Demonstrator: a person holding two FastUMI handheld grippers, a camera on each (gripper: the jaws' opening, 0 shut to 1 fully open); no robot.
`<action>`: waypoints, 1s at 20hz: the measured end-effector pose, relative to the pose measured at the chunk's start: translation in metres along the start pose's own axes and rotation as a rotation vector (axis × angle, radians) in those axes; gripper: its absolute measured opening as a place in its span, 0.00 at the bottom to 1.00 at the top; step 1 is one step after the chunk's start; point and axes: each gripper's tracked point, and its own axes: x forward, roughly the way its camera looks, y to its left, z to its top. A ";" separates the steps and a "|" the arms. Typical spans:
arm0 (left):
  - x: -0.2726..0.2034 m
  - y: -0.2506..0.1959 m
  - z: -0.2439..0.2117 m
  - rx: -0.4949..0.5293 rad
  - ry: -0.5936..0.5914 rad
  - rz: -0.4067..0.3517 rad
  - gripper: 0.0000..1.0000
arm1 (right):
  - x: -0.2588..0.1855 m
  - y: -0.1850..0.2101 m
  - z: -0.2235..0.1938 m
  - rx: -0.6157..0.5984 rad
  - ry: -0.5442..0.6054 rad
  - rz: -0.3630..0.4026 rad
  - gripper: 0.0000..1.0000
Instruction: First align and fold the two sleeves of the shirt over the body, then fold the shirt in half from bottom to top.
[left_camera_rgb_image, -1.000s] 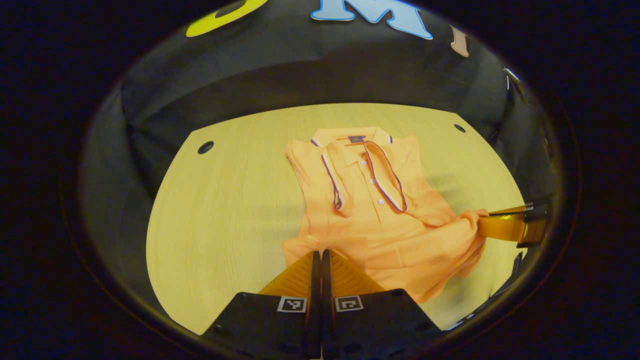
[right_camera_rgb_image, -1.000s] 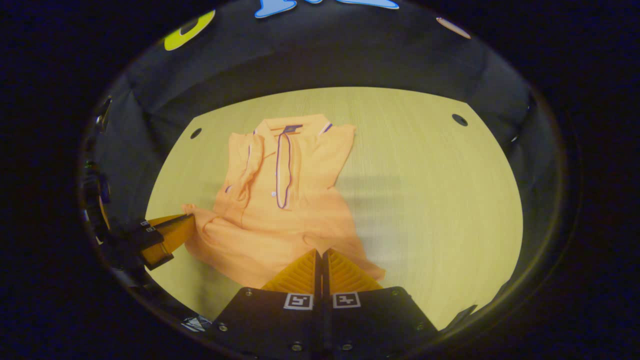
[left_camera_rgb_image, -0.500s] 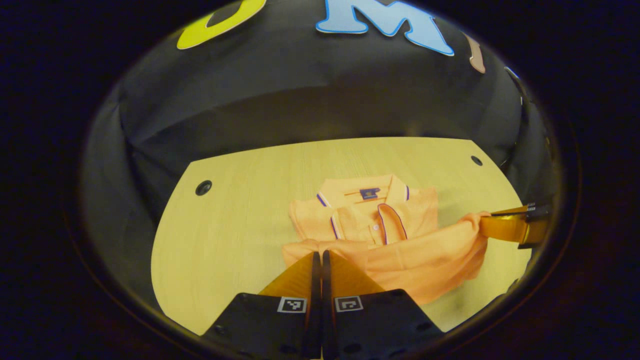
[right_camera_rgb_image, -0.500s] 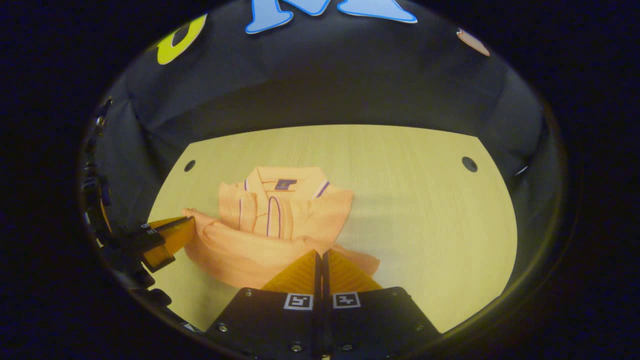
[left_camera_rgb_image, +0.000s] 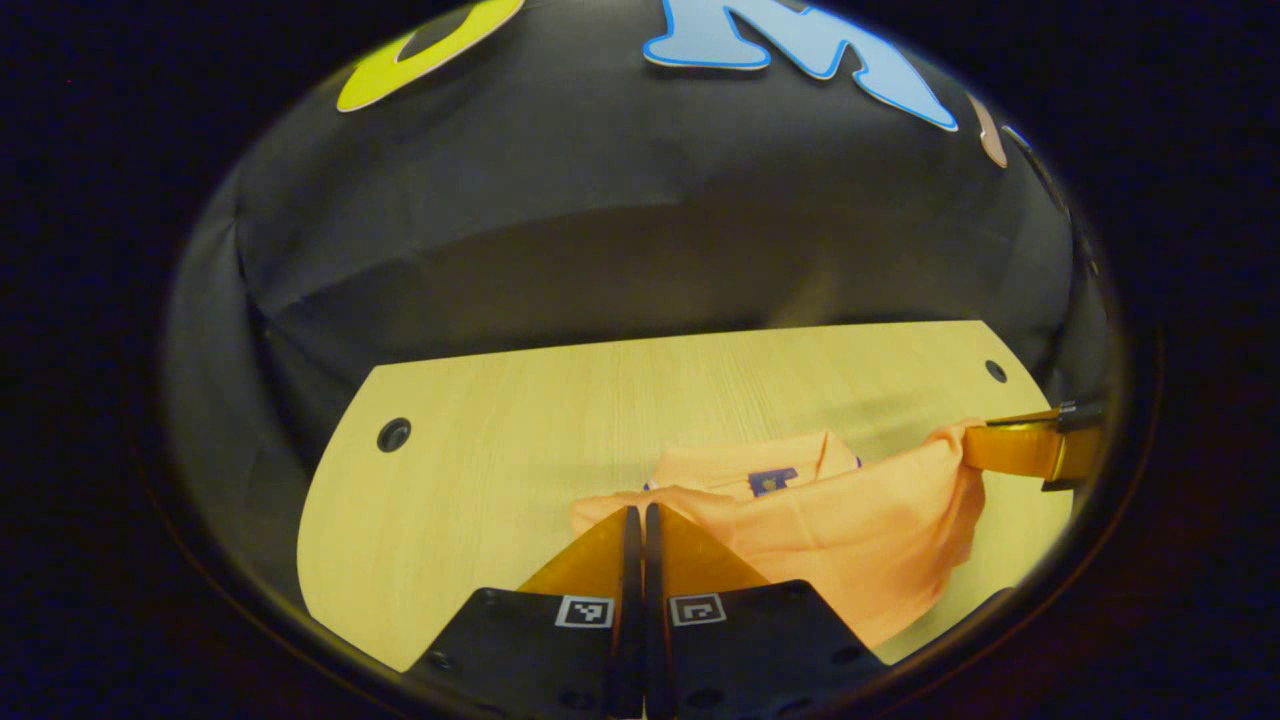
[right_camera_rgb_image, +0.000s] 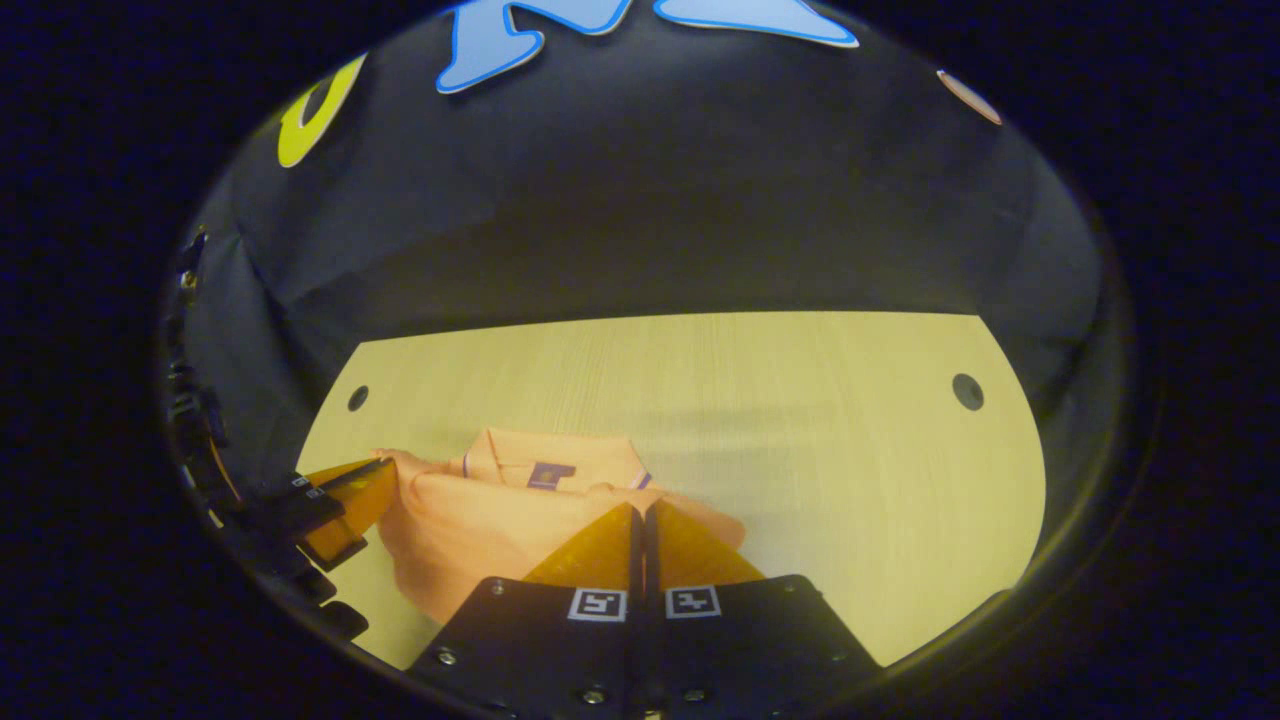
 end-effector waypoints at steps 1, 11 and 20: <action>0.007 0.000 0.005 0.006 -0.009 0.003 0.06 | 0.005 -0.002 0.004 0.004 -0.006 -0.002 0.00; 0.063 -0.005 0.035 0.026 -0.125 0.020 0.06 | 0.062 -0.016 0.036 0.042 -0.066 -0.015 0.04; 0.108 0.011 0.001 0.019 -0.081 0.034 0.07 | 0.101 -0.015 0.020 0.030 -0.022 -0.025 0.00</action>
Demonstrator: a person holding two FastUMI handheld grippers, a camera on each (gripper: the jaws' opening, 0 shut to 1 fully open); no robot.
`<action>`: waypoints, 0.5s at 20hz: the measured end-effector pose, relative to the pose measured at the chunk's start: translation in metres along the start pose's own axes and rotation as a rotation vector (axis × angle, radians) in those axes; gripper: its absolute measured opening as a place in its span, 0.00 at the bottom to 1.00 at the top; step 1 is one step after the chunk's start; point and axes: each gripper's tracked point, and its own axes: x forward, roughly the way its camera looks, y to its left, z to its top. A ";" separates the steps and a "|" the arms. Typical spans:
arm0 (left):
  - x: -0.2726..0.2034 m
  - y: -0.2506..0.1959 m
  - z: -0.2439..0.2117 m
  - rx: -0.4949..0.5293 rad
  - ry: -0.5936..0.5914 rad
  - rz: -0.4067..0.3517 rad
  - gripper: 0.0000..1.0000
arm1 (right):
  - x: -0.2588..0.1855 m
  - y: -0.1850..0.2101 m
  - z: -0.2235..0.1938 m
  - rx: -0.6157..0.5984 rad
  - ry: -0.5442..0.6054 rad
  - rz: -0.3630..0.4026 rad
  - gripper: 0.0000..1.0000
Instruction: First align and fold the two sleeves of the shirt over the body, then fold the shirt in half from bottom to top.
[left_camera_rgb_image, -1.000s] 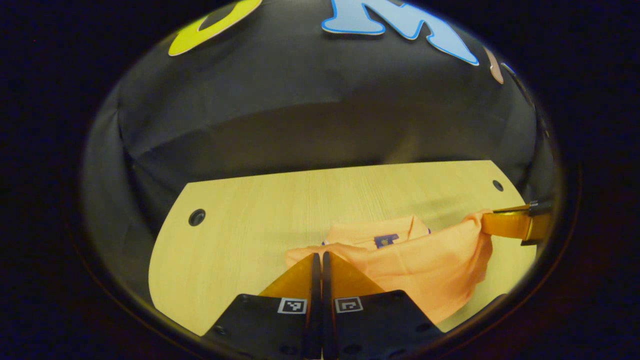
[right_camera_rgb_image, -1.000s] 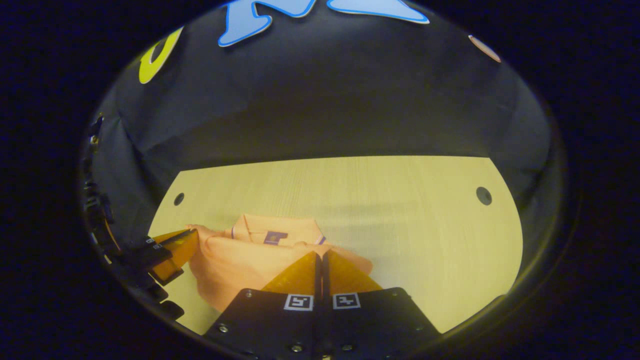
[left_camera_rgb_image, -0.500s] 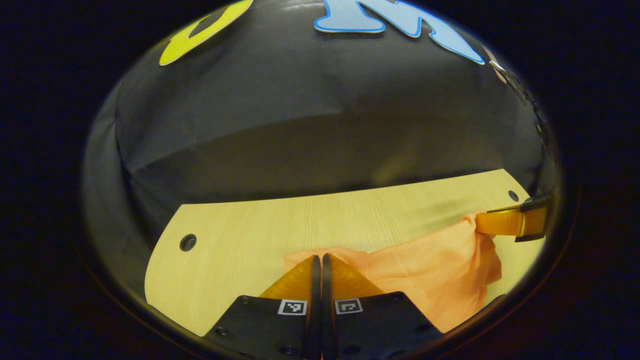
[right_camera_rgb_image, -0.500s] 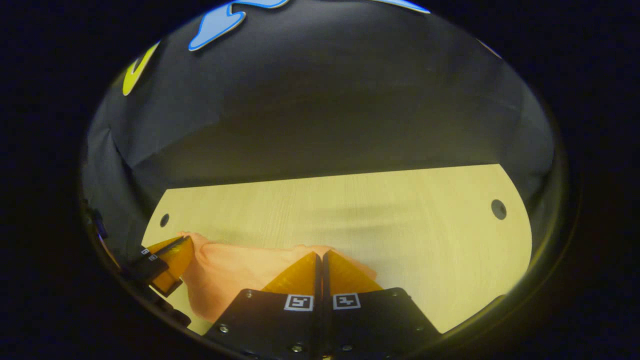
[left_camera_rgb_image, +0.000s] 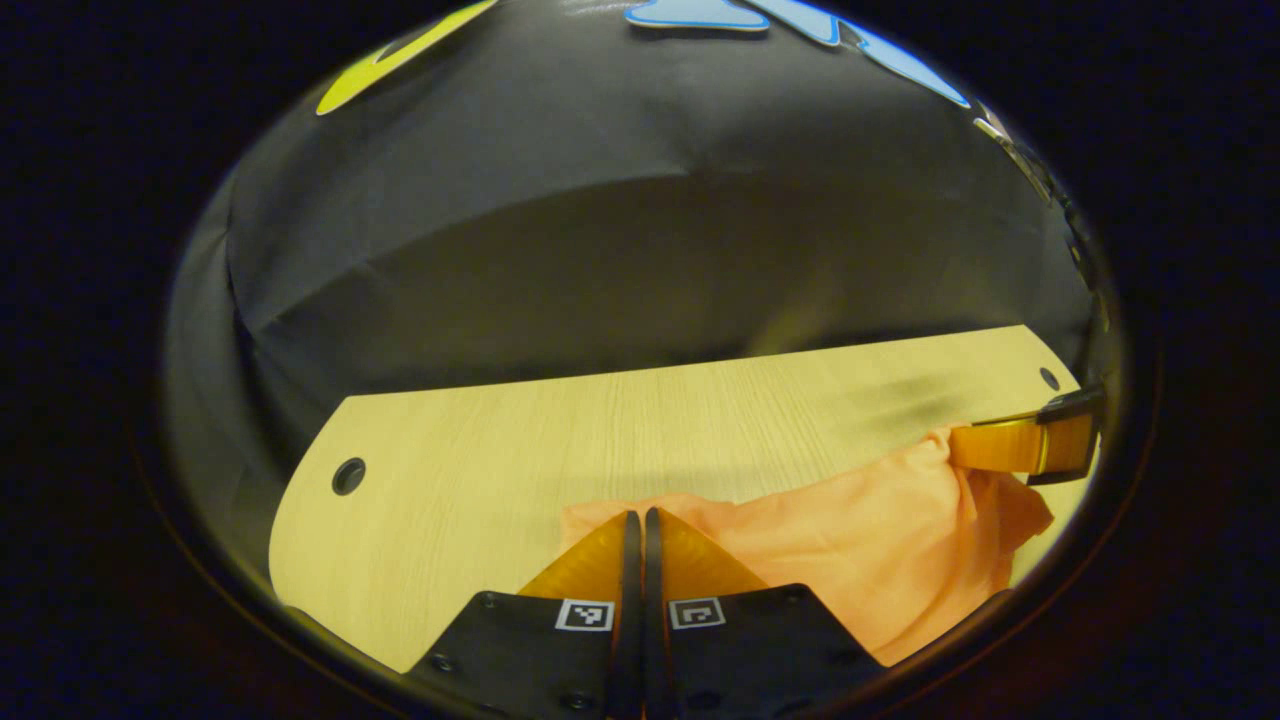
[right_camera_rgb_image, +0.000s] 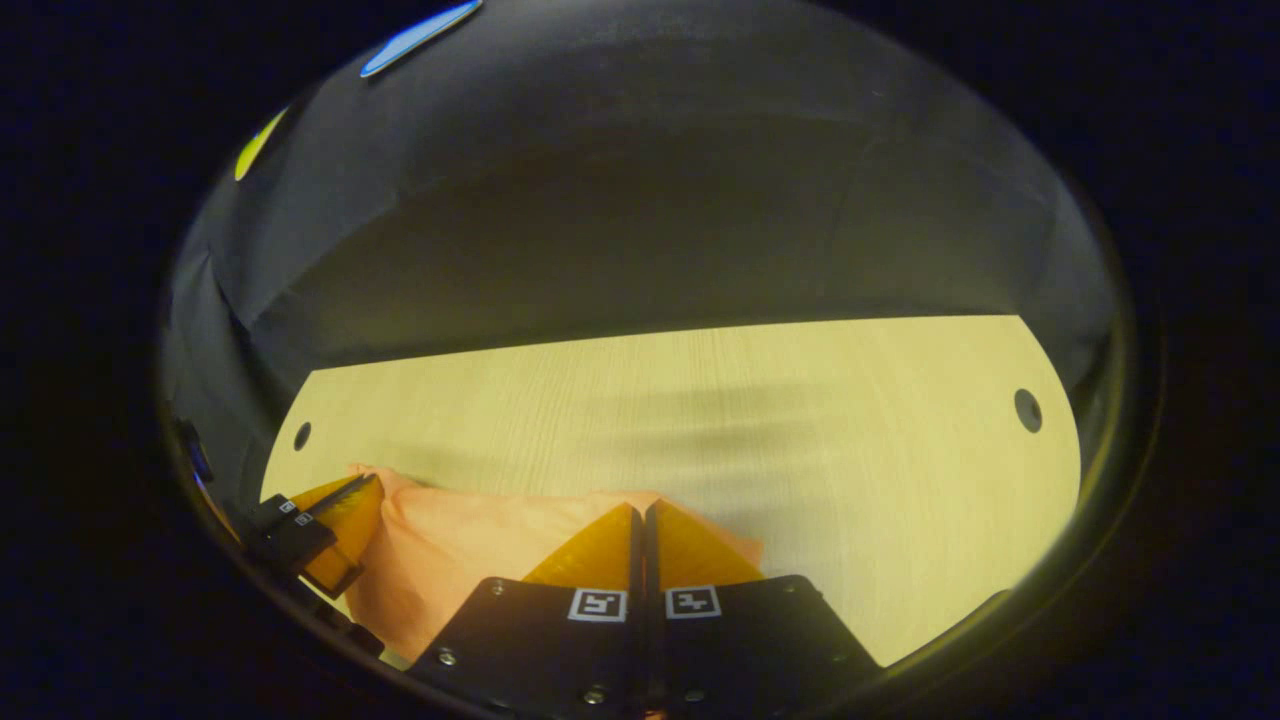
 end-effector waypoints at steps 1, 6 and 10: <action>0.001 -0.001 0.000 0.002 0.005 0.001 0.06 | 0.004 0.000 -0.002 -0.001 0.006 -0.001 0.00; 0.003 0.003 -0.003 -0.020 0.004 0.000 0.15 | 0.009 -0.003 -0.011 0.015 0.034 0.001 0.02; 0.000 0.004 -0.001 -0.011 0.001 -0.010 0.67 | 0.002 -0.001 -0.006 0.068 0.024 0.031 0.11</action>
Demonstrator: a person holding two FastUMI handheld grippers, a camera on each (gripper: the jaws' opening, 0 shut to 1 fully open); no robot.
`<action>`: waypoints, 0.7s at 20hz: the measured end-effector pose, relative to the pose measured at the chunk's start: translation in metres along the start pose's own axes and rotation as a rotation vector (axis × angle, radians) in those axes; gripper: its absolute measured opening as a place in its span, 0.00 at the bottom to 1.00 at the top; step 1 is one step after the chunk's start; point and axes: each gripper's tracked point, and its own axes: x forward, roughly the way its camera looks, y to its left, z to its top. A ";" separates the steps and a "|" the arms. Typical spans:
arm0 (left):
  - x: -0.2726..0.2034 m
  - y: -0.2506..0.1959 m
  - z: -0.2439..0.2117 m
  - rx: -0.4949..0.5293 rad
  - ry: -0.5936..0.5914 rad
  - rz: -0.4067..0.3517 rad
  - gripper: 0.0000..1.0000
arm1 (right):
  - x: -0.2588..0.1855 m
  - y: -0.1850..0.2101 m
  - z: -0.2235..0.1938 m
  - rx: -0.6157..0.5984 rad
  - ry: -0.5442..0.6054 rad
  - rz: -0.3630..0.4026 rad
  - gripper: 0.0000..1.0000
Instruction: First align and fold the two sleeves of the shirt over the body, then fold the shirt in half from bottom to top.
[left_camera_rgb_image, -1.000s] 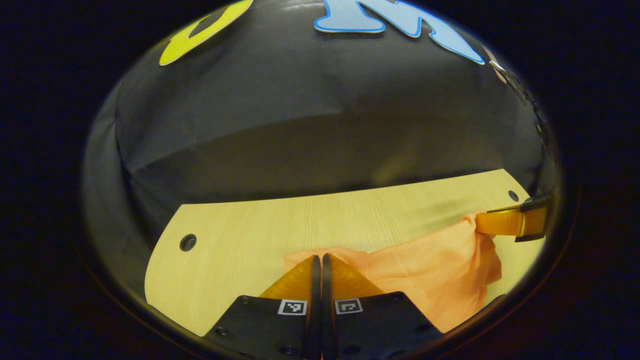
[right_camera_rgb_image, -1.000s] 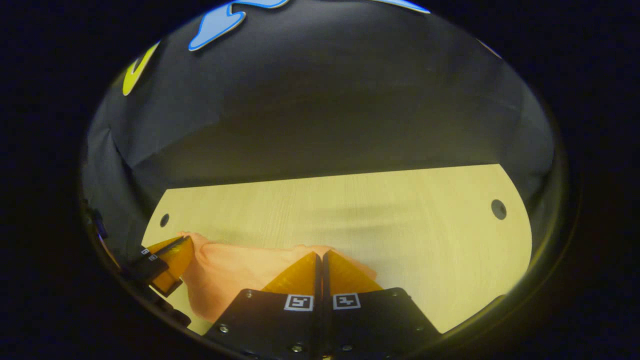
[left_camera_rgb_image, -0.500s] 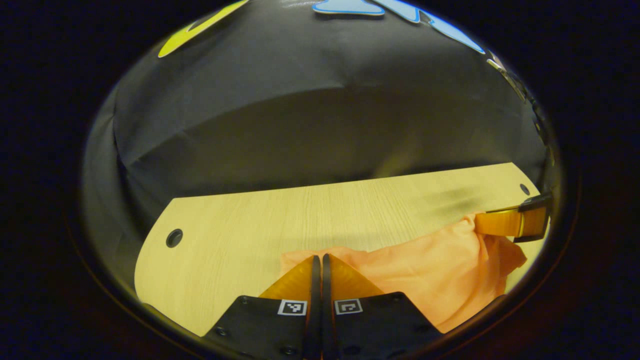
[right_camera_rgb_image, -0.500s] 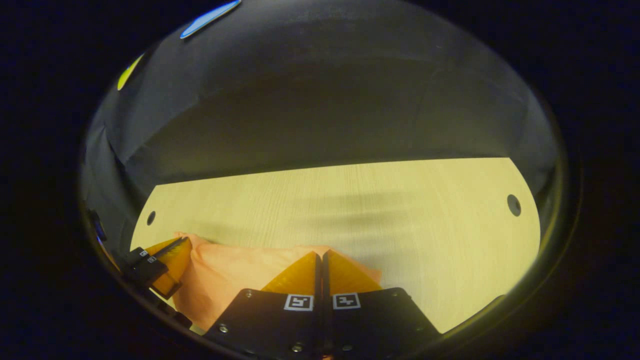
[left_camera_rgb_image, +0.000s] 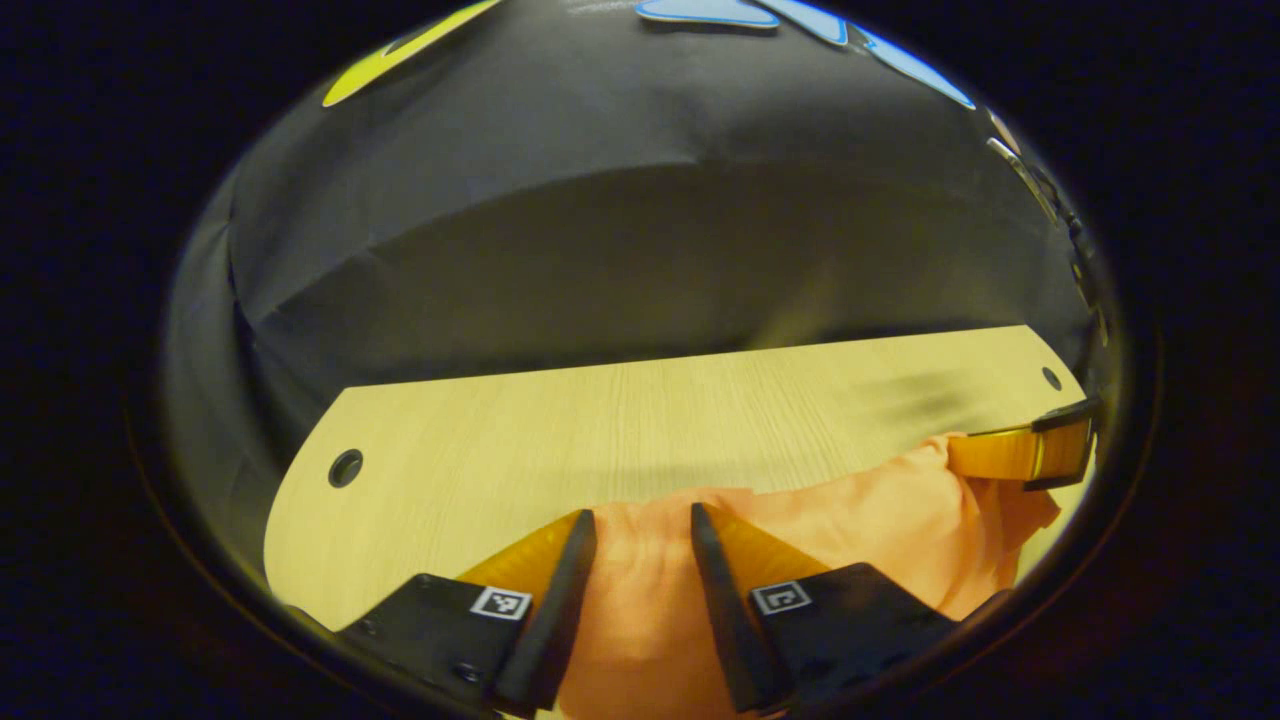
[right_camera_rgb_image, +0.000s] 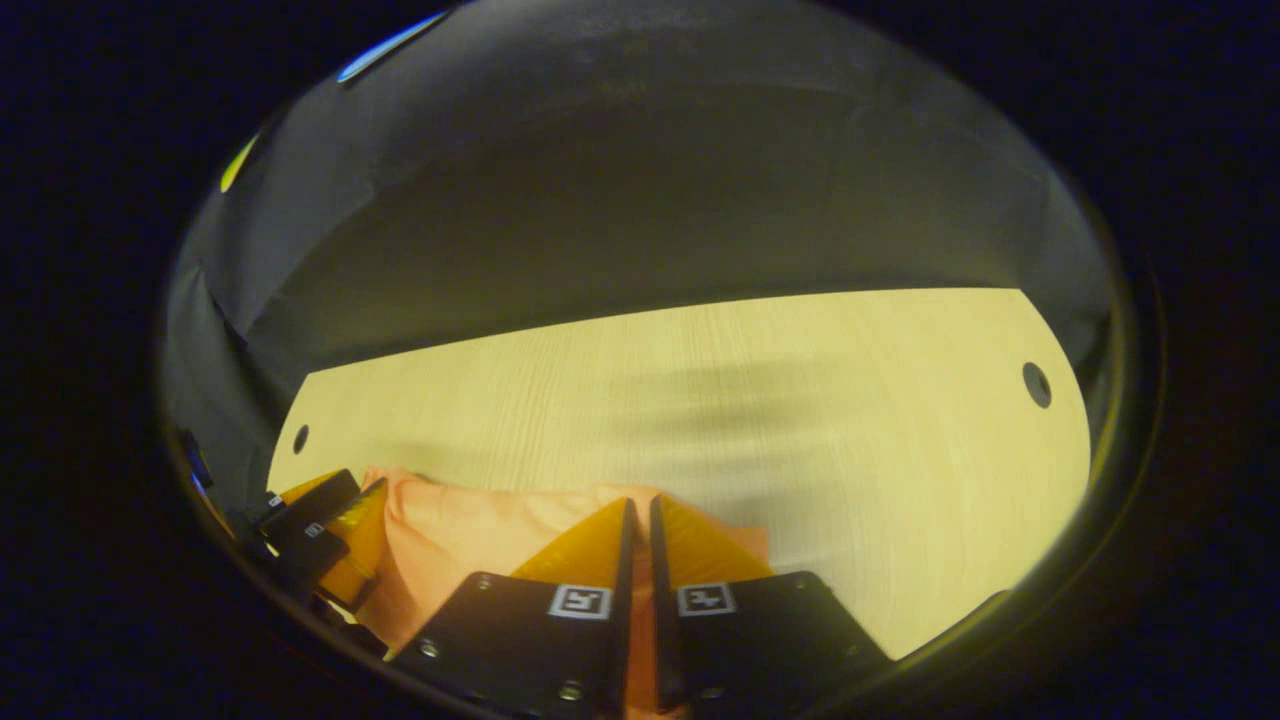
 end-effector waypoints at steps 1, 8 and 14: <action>-0.002 -0.002 0.003 0.003 -0.003 -0.002 0.78 | -0.011 0.001 0.003 0.011 0.000 0.001 0.28; -0.046 -0.005 0.047 -0.028 -0.086 -0.041 0.94 | -0.039 0.014 0.020 -0.031 -0.096 0.003 0.39; -0.128 0.006 0.088 -0.064 -0.175 -0.063 0.95 | -0.116 0.032 0.036 -0.092 -0.216 -0.008 0.46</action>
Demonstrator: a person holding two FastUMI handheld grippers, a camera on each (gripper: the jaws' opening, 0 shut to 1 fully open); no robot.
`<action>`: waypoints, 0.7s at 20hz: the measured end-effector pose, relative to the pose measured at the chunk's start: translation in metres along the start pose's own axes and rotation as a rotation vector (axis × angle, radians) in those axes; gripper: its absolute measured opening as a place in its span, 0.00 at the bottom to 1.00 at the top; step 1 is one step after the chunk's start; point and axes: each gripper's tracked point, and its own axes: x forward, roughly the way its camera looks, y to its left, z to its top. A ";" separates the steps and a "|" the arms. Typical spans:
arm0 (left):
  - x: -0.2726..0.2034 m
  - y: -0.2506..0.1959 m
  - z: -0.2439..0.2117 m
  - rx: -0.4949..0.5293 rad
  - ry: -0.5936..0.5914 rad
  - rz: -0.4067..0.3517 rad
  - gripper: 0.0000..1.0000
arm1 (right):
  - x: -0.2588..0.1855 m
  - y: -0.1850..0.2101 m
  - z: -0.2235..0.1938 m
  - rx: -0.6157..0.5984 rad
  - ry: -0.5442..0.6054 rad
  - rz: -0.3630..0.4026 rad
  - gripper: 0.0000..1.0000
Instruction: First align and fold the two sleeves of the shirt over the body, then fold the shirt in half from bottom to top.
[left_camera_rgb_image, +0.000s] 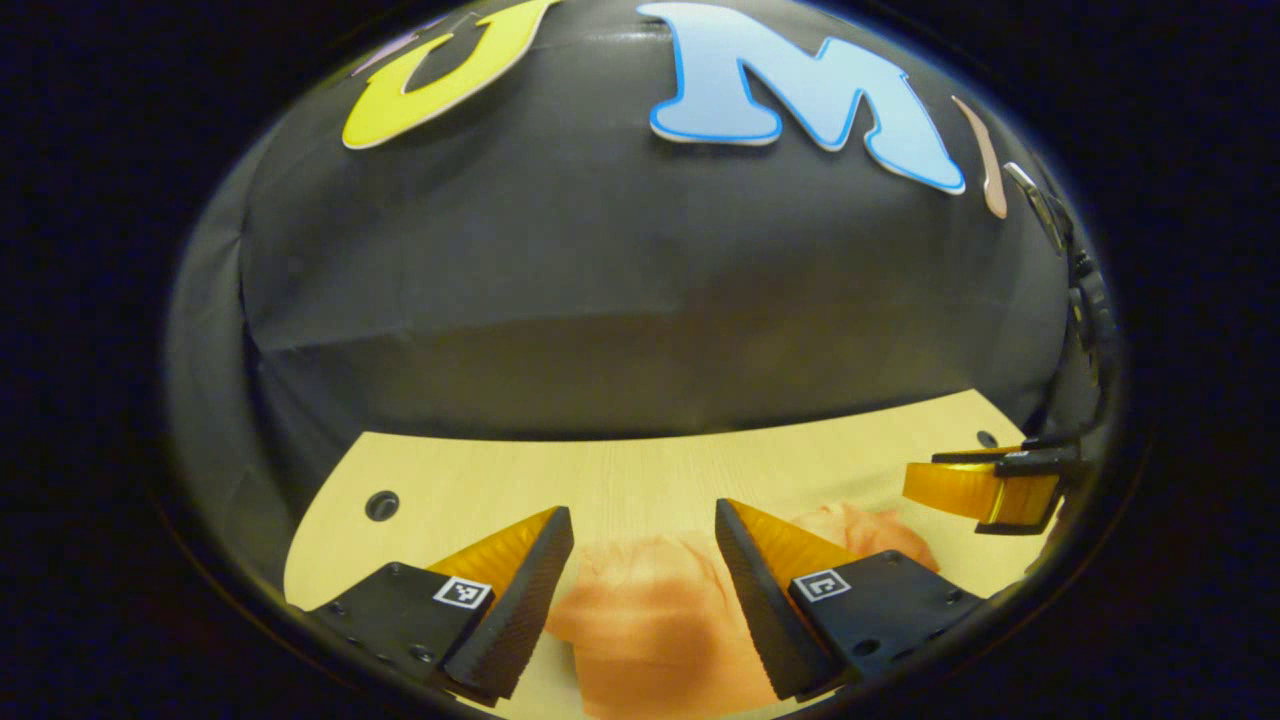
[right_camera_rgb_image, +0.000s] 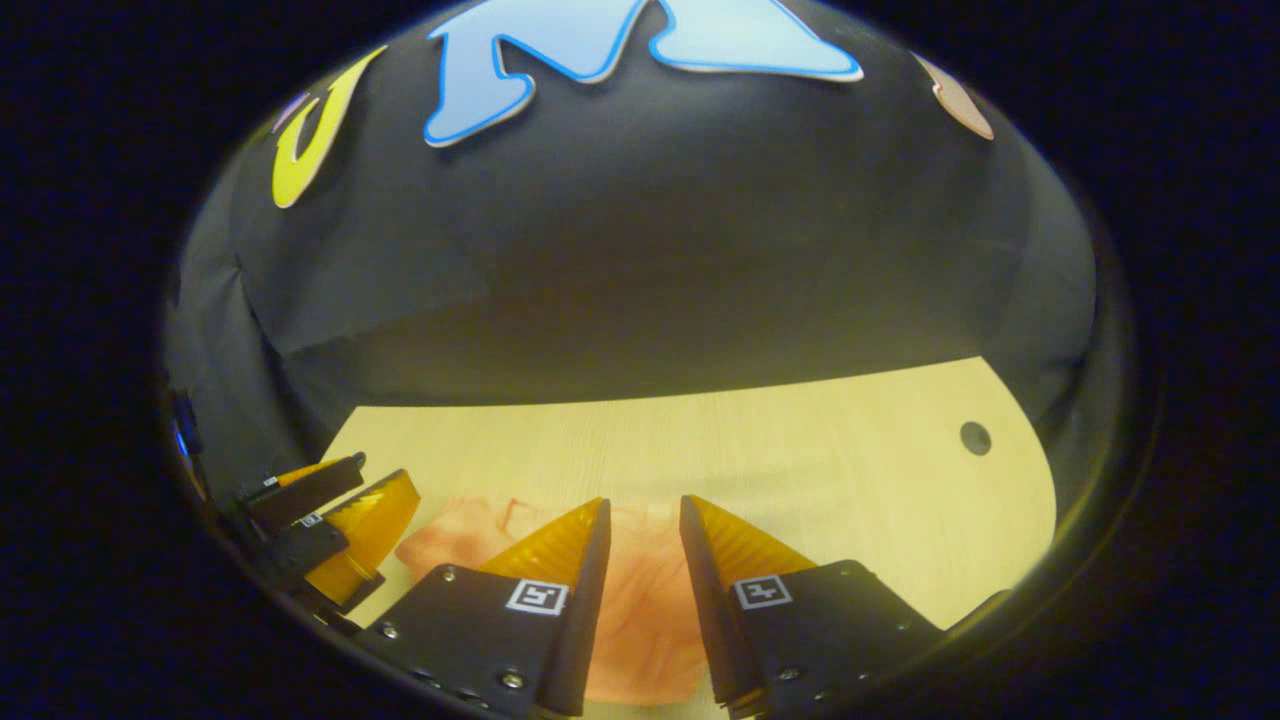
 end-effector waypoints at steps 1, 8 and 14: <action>-0.017 0.001 0.011 -0.005 -0.020 0.000 0.96 | -0.017 0.003 0.007 -0.012 -0.024 0.000 0.46; -0.142 -0.002 0.056 -0.010 -0.110 -0.014 0.94 | -0.148 0.033 0.038 -0.110 -0.188 -0.004 0.46; -0.246 -0.002 0.073 0.007 -0.178 -0.011 0.92 | -0.236 0.056 0.029 -0.178 -0.284 -0.009 0.46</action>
